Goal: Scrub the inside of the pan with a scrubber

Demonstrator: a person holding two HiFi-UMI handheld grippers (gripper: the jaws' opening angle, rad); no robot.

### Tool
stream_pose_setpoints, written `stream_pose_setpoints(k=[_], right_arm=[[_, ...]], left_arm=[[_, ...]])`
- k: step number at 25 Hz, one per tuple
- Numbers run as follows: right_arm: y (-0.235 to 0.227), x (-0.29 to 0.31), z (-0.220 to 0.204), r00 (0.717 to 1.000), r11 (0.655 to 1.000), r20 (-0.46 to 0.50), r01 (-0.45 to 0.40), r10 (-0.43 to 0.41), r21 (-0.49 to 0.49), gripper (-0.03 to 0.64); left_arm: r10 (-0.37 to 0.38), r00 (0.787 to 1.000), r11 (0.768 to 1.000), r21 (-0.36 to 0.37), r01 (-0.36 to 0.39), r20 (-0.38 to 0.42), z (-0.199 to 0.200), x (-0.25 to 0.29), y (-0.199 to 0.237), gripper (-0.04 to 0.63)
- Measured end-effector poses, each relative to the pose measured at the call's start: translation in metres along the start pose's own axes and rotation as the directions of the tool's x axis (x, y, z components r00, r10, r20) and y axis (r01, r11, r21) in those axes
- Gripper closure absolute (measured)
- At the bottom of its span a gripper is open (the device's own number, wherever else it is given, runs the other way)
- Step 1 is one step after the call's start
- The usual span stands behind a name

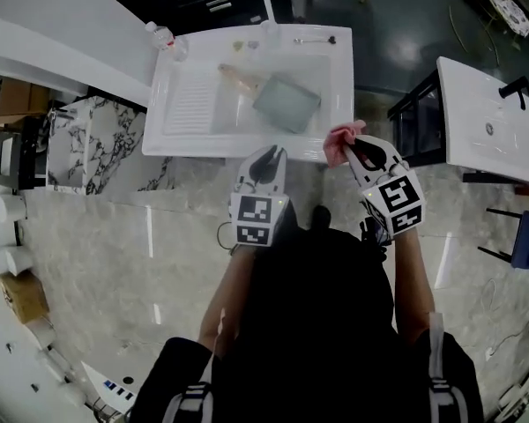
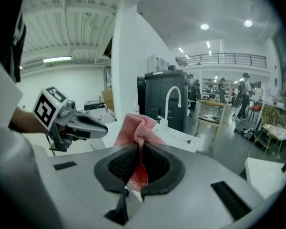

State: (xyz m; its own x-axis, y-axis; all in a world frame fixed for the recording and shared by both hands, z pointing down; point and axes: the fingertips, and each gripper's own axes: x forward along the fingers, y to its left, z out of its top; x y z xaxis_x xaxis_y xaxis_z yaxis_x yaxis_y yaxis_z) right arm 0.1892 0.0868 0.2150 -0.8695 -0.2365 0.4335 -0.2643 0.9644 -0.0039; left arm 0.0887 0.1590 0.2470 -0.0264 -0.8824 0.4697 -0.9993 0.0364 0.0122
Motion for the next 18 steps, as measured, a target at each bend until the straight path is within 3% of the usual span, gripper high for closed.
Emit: stream_pose_setpoints(k=[5,10,18], right_arm=[[0.012,-0.034,0.003,0.993,0.986,0.066,-0.109,0.101,0.123,0.578],[0.025,-0.064,0.023,0.955,0.941,0.189,-0.268,0.23,0.207,0.578],[0.027,-0.094,0.046,0.925,0.954,0.319,-0.262,0.205,0.148,0.581]], left_arm=[[0.019,1.0,0.999,-0.031,-0.019,0.021,0.001,-0.039,-0.021,0.55],[0.0,0.996,0.999,-0.045,0.005,0.093,0.021,-0.068,-0.029,0.557],[0.006,0.989,1.0,-0.028,-0.002,0.145,0.025,-0.093,-0.022,0.556]])
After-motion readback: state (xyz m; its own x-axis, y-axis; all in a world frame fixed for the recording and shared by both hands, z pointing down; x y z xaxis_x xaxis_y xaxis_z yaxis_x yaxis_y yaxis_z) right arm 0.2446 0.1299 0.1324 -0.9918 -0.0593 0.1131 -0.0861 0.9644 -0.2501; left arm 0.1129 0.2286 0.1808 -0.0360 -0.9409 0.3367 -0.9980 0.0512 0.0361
